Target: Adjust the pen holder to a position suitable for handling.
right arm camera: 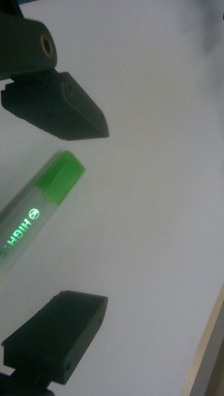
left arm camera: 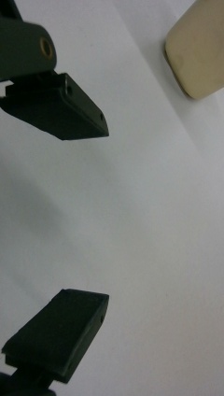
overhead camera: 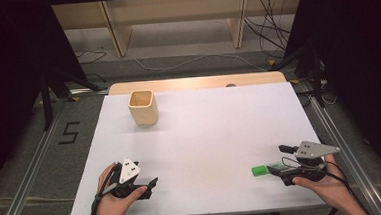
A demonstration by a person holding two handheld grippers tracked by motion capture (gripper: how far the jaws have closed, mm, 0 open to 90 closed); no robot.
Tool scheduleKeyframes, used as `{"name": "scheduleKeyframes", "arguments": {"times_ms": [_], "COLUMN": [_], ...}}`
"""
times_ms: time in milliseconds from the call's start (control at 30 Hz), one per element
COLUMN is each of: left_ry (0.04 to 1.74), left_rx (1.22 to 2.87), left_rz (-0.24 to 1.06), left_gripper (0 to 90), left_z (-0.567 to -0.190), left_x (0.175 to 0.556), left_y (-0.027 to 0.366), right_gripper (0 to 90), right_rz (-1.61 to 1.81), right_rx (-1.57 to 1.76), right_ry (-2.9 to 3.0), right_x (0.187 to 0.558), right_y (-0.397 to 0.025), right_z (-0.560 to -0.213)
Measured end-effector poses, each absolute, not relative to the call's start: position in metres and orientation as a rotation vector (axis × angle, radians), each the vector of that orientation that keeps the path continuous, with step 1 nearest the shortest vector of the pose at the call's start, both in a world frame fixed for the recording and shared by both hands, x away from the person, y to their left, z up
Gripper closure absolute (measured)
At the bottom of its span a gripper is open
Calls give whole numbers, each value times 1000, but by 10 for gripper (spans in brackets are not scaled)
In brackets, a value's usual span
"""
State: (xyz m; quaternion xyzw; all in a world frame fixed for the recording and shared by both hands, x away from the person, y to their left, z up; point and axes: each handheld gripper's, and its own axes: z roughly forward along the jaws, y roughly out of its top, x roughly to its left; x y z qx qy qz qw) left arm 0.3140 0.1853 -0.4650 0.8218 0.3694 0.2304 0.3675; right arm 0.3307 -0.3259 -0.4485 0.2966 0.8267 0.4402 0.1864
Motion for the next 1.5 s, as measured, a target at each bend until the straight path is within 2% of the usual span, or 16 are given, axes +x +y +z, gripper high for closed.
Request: {"name": "scheduleKeyframes", "arguments": {"times_ms": [300,467,567,600,667,700,800,833,867,900,933,967,1000,1500], "left_ry": [944,940,941,942,942,942,942,942,941,940,940,940,939,935], "left_rx": [2108,2100,2105,2104,2106,2107,2105,2104,2103,2103,2103,2102,2102,2104], "left_rz": [595,597,597,598,599,599,599,599,600,600,600,600,600,604], "left_gripper": [162,162,162,162,162,162,162,162,162,162,162,162,162,162], "left_z": [-465,-465,-465,-465,-465,-465,-465,-465,-465,-465,-465,-465,-465,-465], "left_x": [315,315,315,315,315,315,315,315,315,315,315,315,315,315], "left_y": [185,185,185,185,185,185,185,185,185,185,185,185,185,185], "right_gripper": [167,224,341,341,456,456,619,619,717,775,824,824,897,900], "right_rz": [1227,1205,1192,1192,1177,1177,1161,1161,1151,1143,1134,1134,1134,888], "right_rx": [822,809,809,809,808,808,810,810,796,787,778,778,764,672], "right_ry": [2338,2347,2355,2355,2377,2377,2396,2396,2410,2420,2431,2431,2450,2752], "right_x": [333,337,342,342,346,346,350,350,350,351,351,351,351,350], "right_y": [-323,-323,-324,-324,-325,-325,-326,-326,-327,-327,-327,-327,-327,-303], "right_z": [-446,-441,-438,-438,-438,-438,-437,-437,-436,-436,-436,-436,-437,-453]}}
